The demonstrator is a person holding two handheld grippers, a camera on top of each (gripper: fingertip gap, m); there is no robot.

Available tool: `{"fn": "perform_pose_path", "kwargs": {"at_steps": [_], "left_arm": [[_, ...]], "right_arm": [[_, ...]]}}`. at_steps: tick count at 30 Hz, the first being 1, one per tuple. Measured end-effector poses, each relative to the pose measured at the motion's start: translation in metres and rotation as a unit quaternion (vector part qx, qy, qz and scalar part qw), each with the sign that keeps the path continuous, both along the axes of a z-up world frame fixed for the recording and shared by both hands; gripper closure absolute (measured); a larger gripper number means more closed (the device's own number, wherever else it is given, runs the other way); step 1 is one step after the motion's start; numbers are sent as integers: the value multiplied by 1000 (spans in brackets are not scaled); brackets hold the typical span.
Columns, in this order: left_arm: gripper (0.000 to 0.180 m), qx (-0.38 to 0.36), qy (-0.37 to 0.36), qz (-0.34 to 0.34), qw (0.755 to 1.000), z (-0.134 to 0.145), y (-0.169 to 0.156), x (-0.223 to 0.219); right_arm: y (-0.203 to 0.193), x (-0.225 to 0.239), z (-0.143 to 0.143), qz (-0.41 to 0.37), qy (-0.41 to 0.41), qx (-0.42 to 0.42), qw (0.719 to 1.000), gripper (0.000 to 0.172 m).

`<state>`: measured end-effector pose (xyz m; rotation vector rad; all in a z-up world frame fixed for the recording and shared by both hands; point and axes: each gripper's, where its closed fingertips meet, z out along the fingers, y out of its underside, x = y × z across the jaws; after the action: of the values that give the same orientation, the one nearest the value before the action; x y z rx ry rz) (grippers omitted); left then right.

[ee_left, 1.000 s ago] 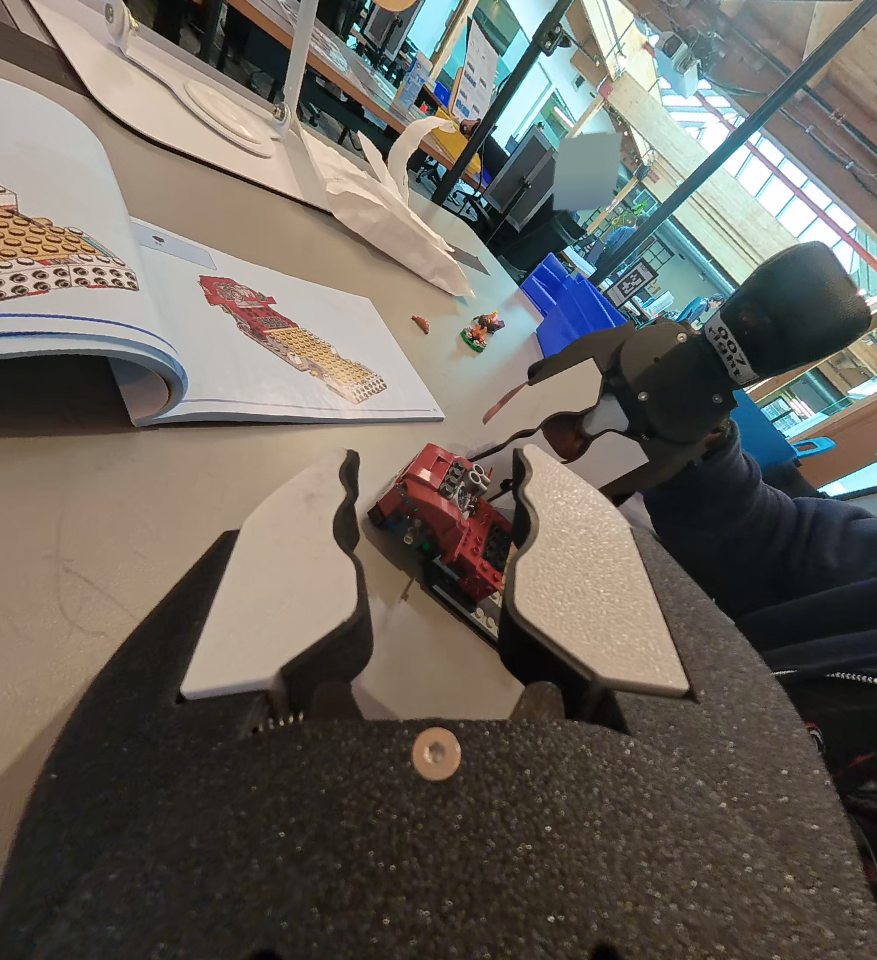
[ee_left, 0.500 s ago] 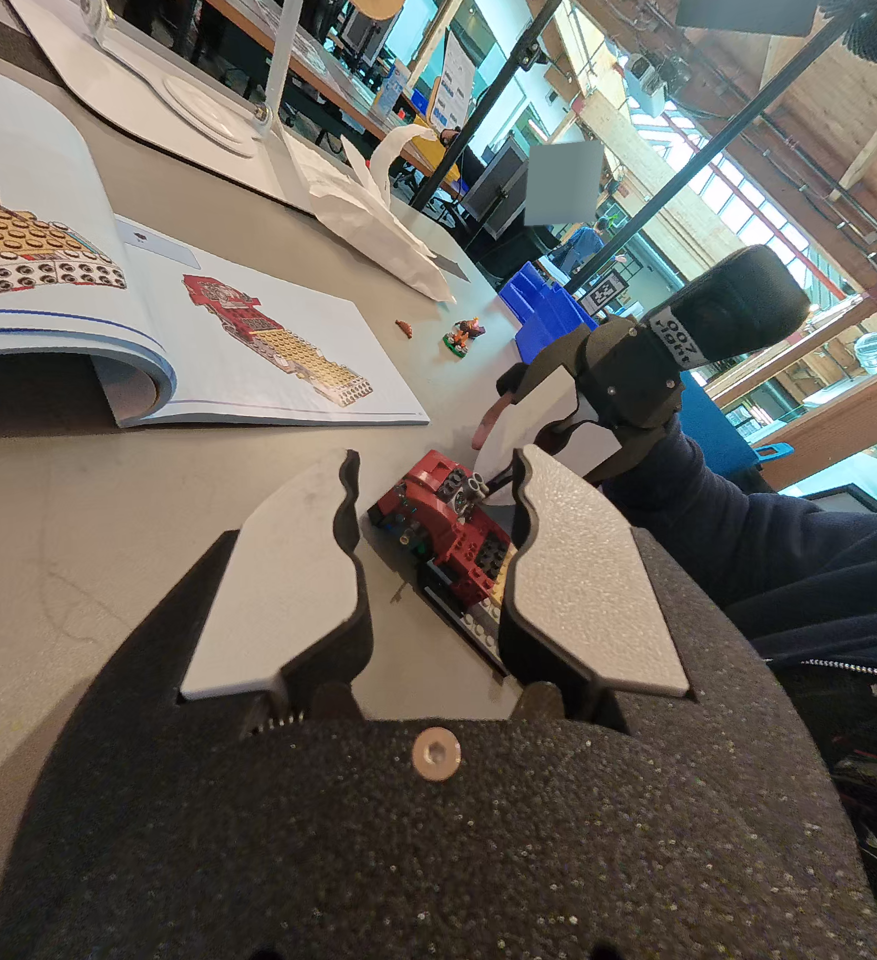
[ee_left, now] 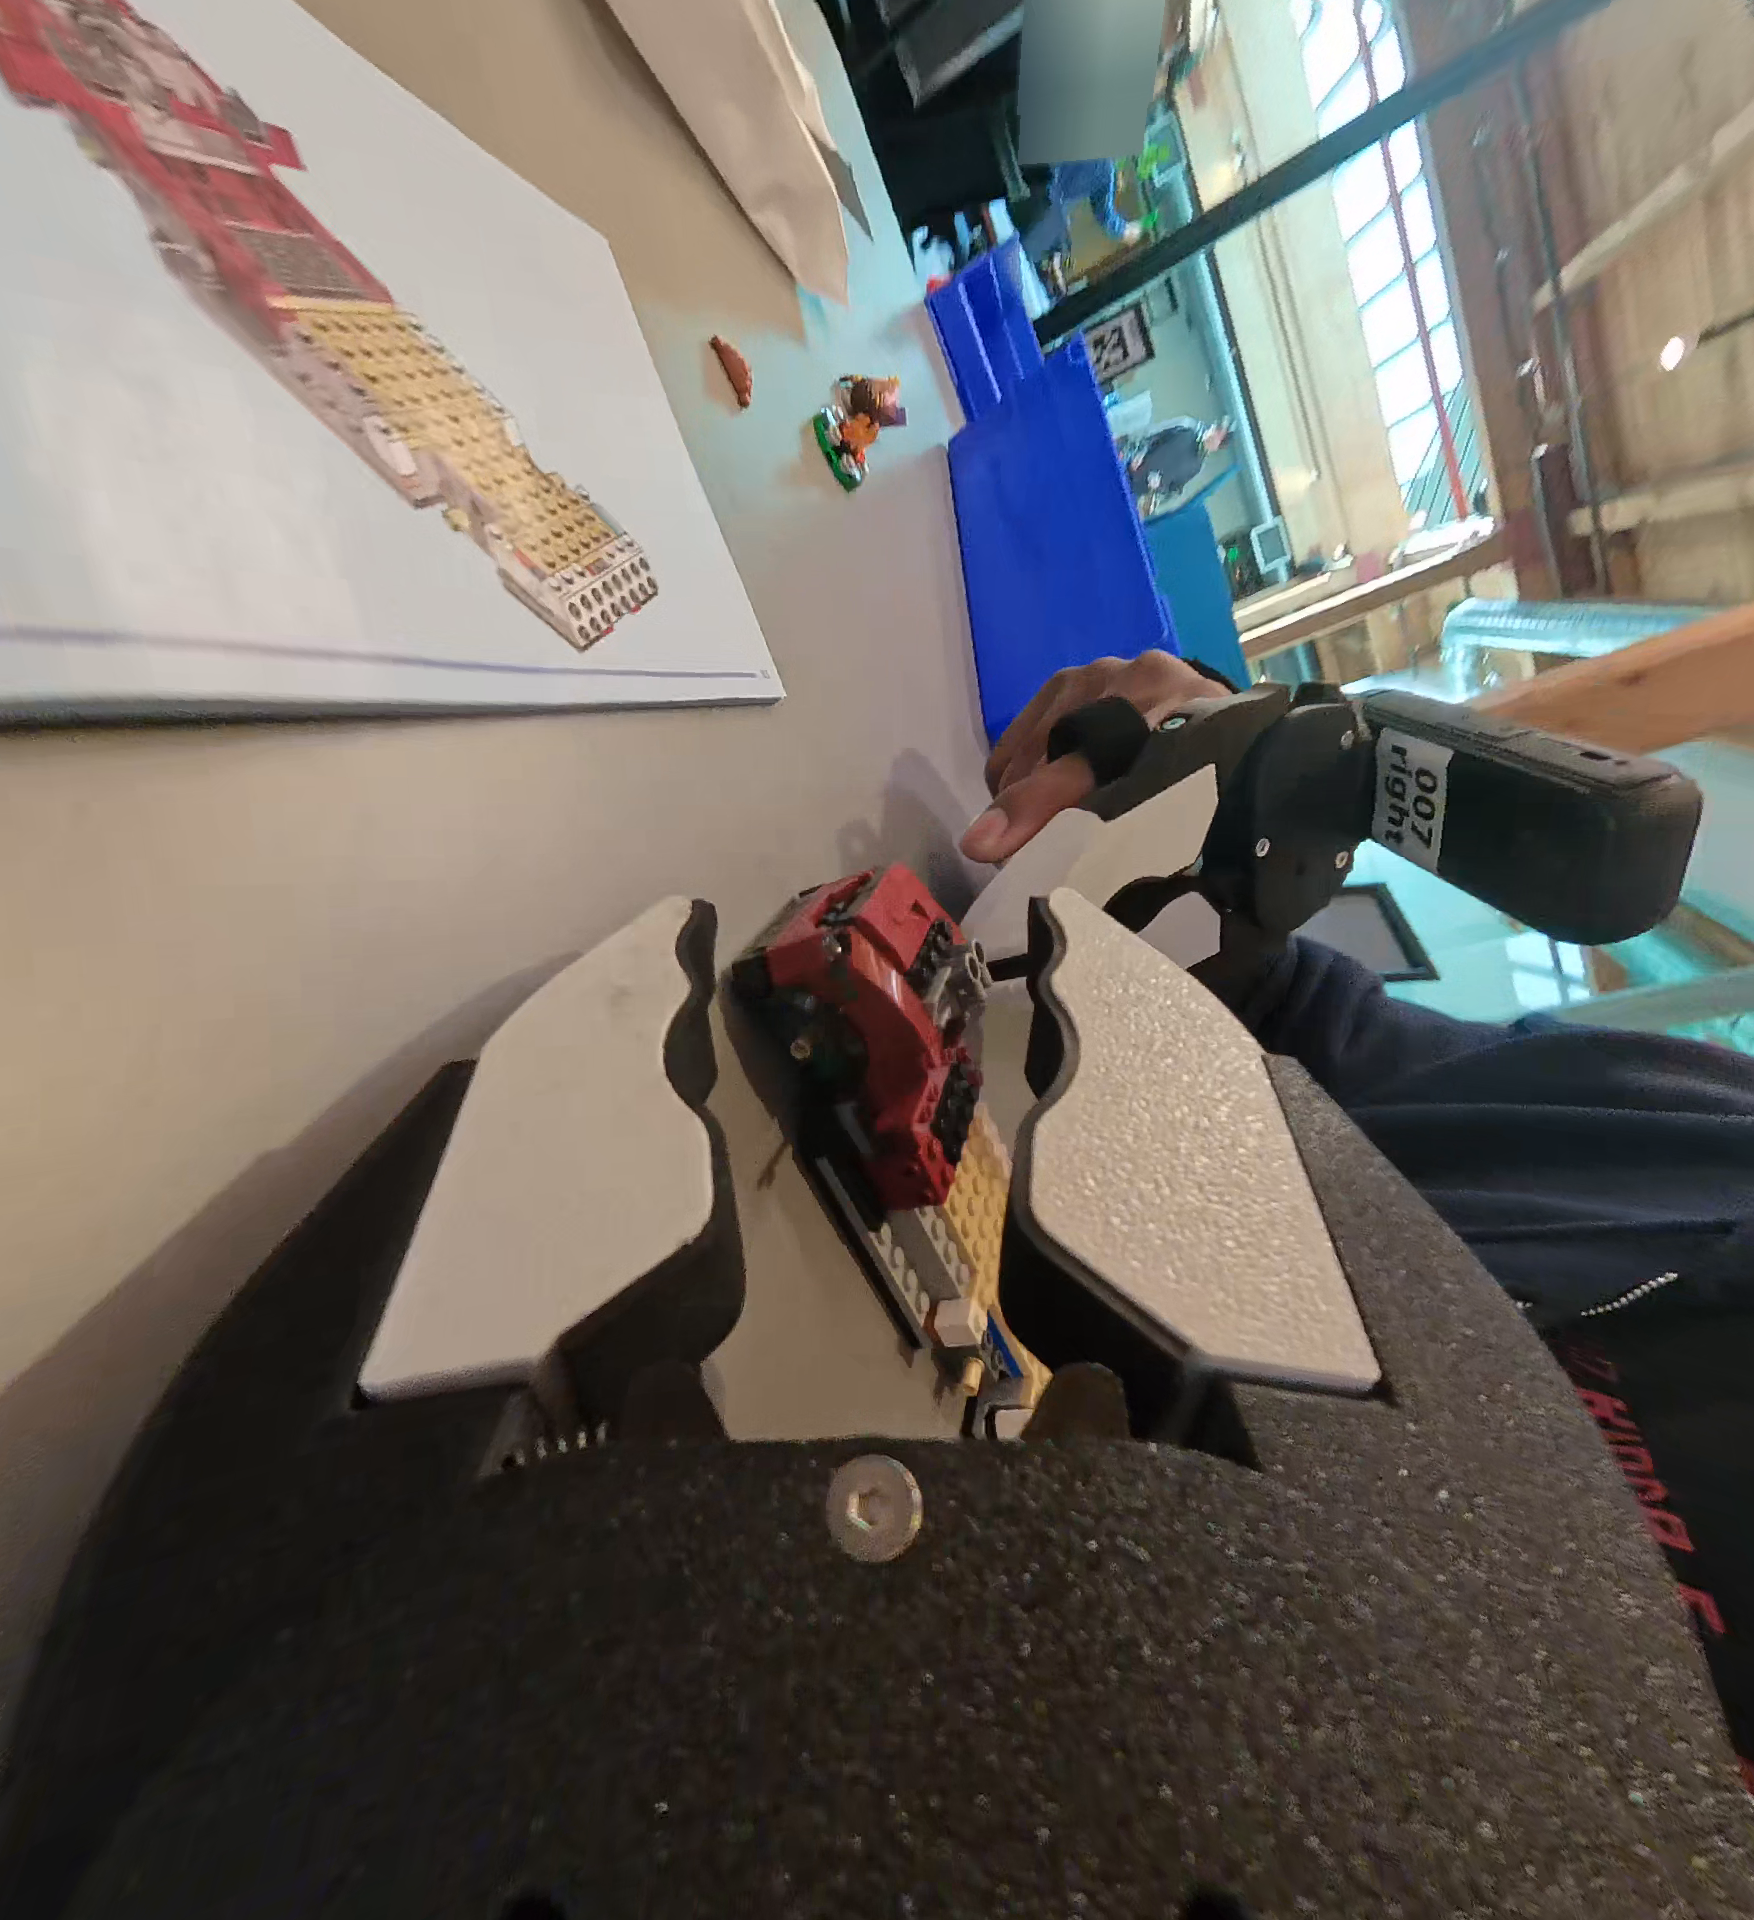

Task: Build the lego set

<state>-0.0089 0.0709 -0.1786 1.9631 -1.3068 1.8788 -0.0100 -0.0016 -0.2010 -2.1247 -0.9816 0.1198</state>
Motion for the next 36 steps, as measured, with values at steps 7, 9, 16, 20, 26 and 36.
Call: {"fn": "perform_pose_path", "kwargs": {"at_steps": [7, 9, 16, 20, 26, 36], "left_arm": [[121, 54, 1, -65, 996, -5, -20, 19], [121, 54, -3, -73, 996, -5, -22, 18], [120, 75, -11, -58, 995, 2, -21, -5], [120, 95, 22, -39, 994, -7, -31, -28], [120, 152, 53, -61, 985, -20, -53, -47], [117, 140, 12, -20, 990, -12, -56, -62]], "right_arm": [[-14, 17, 8, -62, 39, 13, 997, 154], [-21, 21, 12, -96, 44, 15, 994, 151], [-54, 6, 6, -278, 108, -19, 954, 147], [-62, -22, 0, -362, 211, -42, 907, 134], [-60, -44, -7, -403, 175, -46, 897, 110], [-72, -103, -5, -333, 45, -9, 942, 101]]}}
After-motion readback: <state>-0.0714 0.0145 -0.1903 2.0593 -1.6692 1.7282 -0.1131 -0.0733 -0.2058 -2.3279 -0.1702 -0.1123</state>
